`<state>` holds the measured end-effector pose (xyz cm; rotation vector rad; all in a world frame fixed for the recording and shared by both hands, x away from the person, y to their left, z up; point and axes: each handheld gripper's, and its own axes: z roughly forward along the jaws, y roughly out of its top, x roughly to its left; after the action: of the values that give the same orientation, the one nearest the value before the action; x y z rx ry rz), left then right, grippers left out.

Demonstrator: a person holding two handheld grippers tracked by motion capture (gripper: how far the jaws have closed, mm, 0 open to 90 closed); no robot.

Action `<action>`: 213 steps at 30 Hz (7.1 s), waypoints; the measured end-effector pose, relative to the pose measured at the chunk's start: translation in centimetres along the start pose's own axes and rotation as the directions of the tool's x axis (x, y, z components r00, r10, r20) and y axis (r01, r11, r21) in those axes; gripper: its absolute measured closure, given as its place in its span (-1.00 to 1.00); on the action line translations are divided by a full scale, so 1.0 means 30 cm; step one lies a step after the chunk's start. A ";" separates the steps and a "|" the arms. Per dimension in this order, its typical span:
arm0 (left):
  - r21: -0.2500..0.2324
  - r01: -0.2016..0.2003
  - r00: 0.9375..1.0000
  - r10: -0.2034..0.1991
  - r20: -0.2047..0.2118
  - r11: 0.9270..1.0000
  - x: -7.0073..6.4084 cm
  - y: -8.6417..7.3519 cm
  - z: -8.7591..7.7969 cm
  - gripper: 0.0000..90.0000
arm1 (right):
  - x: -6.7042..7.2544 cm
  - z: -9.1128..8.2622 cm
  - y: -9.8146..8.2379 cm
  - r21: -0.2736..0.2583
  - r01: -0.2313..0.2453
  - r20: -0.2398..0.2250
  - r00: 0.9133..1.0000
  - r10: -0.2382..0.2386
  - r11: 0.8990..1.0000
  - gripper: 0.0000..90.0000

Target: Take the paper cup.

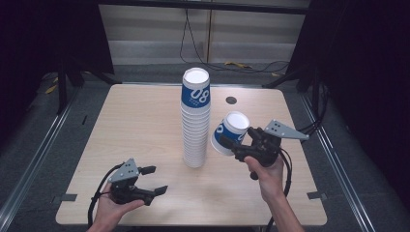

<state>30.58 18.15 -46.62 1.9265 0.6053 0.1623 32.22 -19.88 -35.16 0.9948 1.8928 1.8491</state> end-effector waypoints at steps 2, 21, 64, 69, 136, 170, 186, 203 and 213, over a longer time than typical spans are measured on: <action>-0.011 -0.012 1.000 0.012 0.008 1.000 -0.011 0.034 0.018 -0.59 | 0.002 0.012 -0.019 0.001 -0.005 -0.010 1.000 0.005 1.000 -0.45; -0.061 -0.072 0.992 0.078 0.099 0.995 -0.093 0.139 0.118 -0.60 | 0.063 0.035 -0.145 0.046 -0.001 -0.107 0.994 0.006 0.999 -0.44; -0.109 -0.044 0.982 0.063 0.179 0.993 -0.150 0.062 0.146 -0.65 | 0.134 0.118 -0.345 0.111 -0.091 -0.263 0.958 0.118 0.990 -0.44; -0.107 -0.035 0.981 0.055 0.185 0.994 -0.150 0.059 0.151 -0.67 | 0.138 0.124 -0.350 0.118 -0.087 -0.265 0.957 0.116 0.989 -0.44; 0.010 -0.030 0.980 0.027 0.198 1.000 -0.094 0.086 0.110 -0.63 | 0.157 0.108 -0.323 0.173 -0.046 -0.271 0.958 0.092 0.984 -0.70; 0.198 -0.116 0.982 0.082 0.173 0.973 -0.088 0.088 0.101 -0.61 | 0.154 0.104 -0.319 0.397 0.115 -0.283 0.959 0.002 0.911 -0.68; 0.300 -0.198 0.973 0.150 0.177 0.933 -0.117 0.094 0.125 -0.60 | 0.156 0.116 -0.292 0.475 0.215 -0.314 0.947 -0.064 0.853 -0.68; 0.398 -0.278 0.959 0.232 0.161 0.874 -0.137 0.117 0.162 -0.60 | 0.143 0.145 -0.268 0.576 0.316 -0.370 0.923 -0.104 0.754 -0.69; 0.449 -0.326 0.945 0.274 0.180 0.832 -0.153 0.112 0.171 -0.60 | 0.154 0.187 -0.280 0.642 0.360 -0.389 0.914 -0.117 0.677 -0.69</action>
<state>29.70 10.69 -45.13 2.4887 0.2733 0.1128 30.46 -11.99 -42.79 0.5758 2.8862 1.1596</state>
